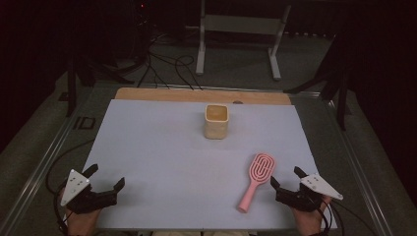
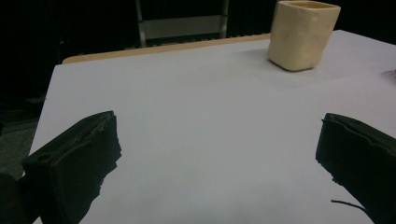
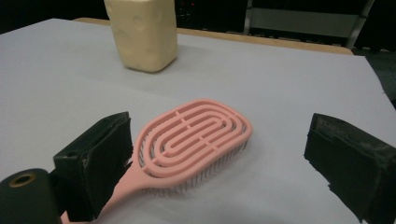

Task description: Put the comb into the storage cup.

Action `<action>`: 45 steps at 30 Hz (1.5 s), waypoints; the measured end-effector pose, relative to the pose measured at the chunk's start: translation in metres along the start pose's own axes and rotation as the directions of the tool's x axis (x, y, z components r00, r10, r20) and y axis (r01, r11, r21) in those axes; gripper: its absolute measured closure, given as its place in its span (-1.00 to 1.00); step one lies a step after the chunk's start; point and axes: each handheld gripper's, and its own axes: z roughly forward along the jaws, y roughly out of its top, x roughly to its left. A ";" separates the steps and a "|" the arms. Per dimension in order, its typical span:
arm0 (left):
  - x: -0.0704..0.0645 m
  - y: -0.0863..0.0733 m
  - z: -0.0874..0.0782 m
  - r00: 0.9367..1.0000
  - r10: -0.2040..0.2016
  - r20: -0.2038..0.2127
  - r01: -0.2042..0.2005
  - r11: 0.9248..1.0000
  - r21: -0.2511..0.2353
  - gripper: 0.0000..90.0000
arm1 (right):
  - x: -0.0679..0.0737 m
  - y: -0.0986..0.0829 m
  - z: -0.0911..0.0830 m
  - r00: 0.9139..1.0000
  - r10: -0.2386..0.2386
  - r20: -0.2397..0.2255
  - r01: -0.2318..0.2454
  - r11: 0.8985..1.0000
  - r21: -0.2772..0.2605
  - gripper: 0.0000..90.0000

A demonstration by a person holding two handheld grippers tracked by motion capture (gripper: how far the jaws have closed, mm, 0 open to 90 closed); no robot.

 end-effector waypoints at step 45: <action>-0.001 -0.003 0.003 0.999 0.000 -0.049 0.000 1.000 -0.001 -1.00 | 0.052 0.033 0.026 0.976 -0.046 -0.212 0.068 0.993 0.096 -0.08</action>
